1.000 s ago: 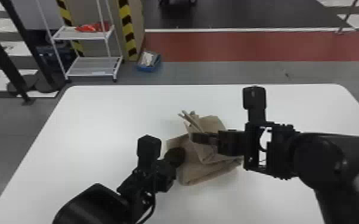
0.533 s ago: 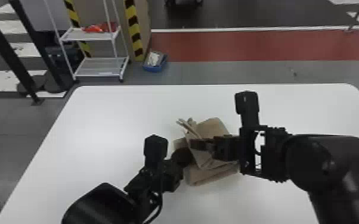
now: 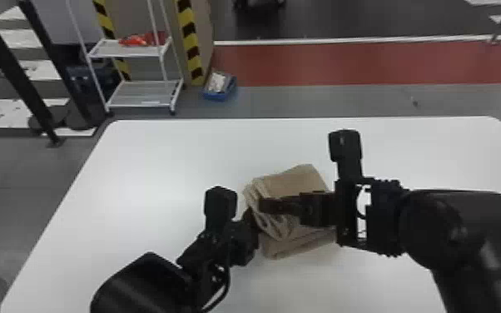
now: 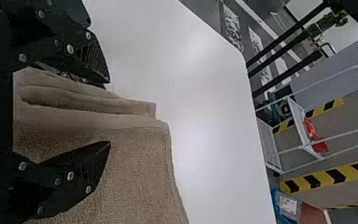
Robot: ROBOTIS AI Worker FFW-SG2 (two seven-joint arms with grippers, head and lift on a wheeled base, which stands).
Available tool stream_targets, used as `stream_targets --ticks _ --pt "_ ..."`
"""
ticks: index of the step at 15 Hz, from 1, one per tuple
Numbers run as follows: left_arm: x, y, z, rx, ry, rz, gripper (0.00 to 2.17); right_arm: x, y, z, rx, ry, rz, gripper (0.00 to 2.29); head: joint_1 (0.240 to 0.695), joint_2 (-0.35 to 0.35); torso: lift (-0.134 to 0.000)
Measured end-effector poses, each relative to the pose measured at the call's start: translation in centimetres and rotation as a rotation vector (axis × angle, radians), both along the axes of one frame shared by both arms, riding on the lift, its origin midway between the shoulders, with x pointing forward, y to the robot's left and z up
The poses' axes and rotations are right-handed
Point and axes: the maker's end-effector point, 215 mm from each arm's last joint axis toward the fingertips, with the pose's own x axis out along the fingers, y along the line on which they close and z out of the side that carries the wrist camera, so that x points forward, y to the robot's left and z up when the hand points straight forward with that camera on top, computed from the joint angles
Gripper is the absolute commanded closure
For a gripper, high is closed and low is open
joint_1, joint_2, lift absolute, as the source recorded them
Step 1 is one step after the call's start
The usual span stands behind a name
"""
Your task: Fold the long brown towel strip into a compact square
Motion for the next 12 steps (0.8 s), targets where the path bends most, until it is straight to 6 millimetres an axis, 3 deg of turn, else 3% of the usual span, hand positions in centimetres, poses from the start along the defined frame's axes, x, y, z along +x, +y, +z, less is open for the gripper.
stream_targets --ticks 3,6,8,12 --pt "0.2 0.0 0.2 0.001 -0.003 -0.001 2.14 -0.3 -0.9 0.9 0.029 -0.028 -0.027 0.06 0.695 0.08 -0.12" --pt "0.5 0.1 0.4 0.0 -0.006 0.003 2.15 -1.1 -2.4 3.5 0.118 -0.084 -0.042 0.06 0.695 0.064 -0.12" --pt "0.6 0.2 0.8 -0.01 -0.007 0.007 2.11 -1.9 -4.4 5.0 0.157 -0.118 -0.039 0.07 0.695 0.051 -0.12" --pt "0.2 0.2 2.0 -0.024 -0.015 0.002 2.11 -3.6 -8.8 4.1 0.188 -0.117 -0.071 0.22 0.695 -0.004 -0.12"
